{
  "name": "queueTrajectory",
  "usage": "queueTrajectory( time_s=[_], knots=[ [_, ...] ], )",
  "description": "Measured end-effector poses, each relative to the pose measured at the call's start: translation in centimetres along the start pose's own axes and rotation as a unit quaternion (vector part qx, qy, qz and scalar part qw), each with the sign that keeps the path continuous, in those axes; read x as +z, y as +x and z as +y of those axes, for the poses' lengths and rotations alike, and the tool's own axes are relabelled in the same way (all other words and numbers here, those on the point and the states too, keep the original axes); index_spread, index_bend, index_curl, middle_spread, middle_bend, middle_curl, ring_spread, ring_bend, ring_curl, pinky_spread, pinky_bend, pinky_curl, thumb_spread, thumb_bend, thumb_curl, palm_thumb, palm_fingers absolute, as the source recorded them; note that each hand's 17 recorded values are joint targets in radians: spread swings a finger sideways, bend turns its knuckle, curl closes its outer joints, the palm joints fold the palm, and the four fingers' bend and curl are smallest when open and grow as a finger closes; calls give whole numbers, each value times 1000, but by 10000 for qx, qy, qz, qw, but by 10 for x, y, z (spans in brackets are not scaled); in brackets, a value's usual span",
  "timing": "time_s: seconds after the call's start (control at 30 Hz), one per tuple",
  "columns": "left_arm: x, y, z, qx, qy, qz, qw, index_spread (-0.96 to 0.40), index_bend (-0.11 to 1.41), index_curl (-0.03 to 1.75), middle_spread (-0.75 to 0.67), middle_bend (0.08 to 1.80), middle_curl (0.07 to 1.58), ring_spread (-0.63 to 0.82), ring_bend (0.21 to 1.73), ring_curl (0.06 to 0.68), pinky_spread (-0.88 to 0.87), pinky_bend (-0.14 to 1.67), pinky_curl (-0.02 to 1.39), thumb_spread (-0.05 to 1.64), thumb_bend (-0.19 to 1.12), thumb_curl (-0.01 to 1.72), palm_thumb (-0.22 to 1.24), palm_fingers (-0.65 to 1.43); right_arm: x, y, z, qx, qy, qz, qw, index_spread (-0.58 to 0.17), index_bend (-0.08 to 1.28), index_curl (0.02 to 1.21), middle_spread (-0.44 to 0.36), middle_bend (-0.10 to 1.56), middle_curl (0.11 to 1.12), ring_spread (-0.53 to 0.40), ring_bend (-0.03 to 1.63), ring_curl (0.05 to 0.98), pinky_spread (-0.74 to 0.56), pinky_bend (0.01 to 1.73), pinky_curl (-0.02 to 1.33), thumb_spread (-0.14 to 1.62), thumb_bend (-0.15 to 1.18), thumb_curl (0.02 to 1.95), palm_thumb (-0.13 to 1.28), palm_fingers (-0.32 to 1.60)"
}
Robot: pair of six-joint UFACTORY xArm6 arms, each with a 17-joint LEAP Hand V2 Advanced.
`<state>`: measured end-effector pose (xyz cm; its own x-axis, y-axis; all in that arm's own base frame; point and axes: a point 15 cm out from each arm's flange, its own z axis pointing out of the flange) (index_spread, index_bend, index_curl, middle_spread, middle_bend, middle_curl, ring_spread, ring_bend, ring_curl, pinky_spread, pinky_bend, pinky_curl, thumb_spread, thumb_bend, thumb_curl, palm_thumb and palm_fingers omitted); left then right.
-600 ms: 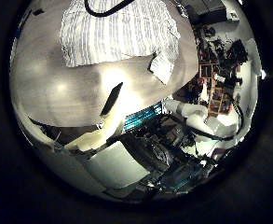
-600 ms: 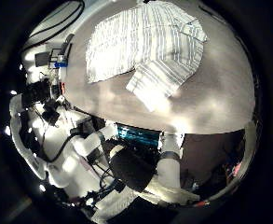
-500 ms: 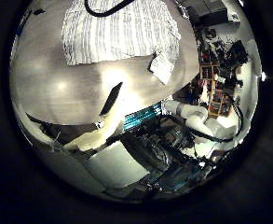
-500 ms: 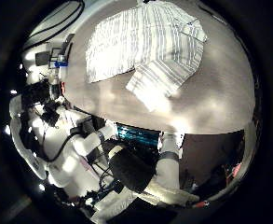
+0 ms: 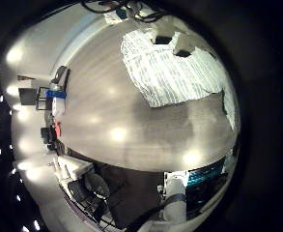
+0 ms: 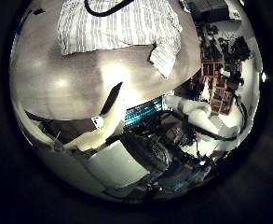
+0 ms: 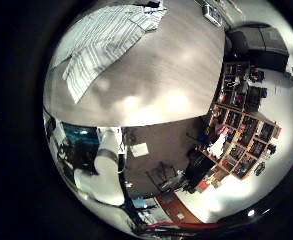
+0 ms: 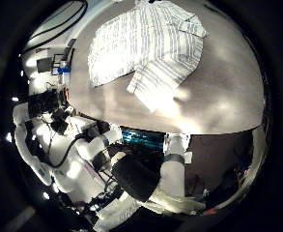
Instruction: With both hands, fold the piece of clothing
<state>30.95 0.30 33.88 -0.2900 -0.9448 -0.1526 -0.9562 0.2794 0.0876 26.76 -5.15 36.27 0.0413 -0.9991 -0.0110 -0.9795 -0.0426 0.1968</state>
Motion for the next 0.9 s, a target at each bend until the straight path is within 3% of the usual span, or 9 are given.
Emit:
queueTrajectory(
  time_s=[0.2, 0.4, 0.7, 0.9],
  knots=[
    [42, -12, -15, 290, -13, -182, 9994, -102, 155, 390, 145, 174, 346, 225, 695, 208, 166, 450, 453, 1031, -39, 304, 281, 128, 22, 3, 13, 188, -203, -89, 9996, -391, 161, 284, -24, 256, 359, 127, 457, 202, 379, 477, 227, 1209, -16, 252, 220, 247],
    [81, -41, -38, 399, -105, -390, 9984, -90, 163, 368, 174, 184, 339, 275, 700, 209, 215, 463, 443, 957, -35, 304, 225, 100, 22, 1, 14, 358, -155, -116, 9992, -388, 159, 282, -20, 259, 360, 132, 458, 204, 381, 474, 229, 1216, -16, 251, 223, 250],
    [115, -57, -76, 499, -474, -299, 9972, -64, 167, 349, 212, 185, 332, 338, 703, 210, 266, 467, 421, 909, -32, 315, 212, 64, 29, -11, -2, 337, -237, -63, 9991, -386, 155, 280, -10, 277, 365, 126, 465, 210, 381, 459, 228, 1223, -15, 248, 232, 265],
    [133, -55, -91, 500, -513, -247, 9971, -44, 203, 367, 193, 196, 336, 333, 657, 197, 271, 434, 397, 913, -25, 321, 235, 124, 43, -21, -26, 234, -457, -27, 9987, -386, 168, 289, -29, 241, 356, 141, 450, 212, 382, 471, 234, 1221, -16, 248, 241, 244]
  ],
)
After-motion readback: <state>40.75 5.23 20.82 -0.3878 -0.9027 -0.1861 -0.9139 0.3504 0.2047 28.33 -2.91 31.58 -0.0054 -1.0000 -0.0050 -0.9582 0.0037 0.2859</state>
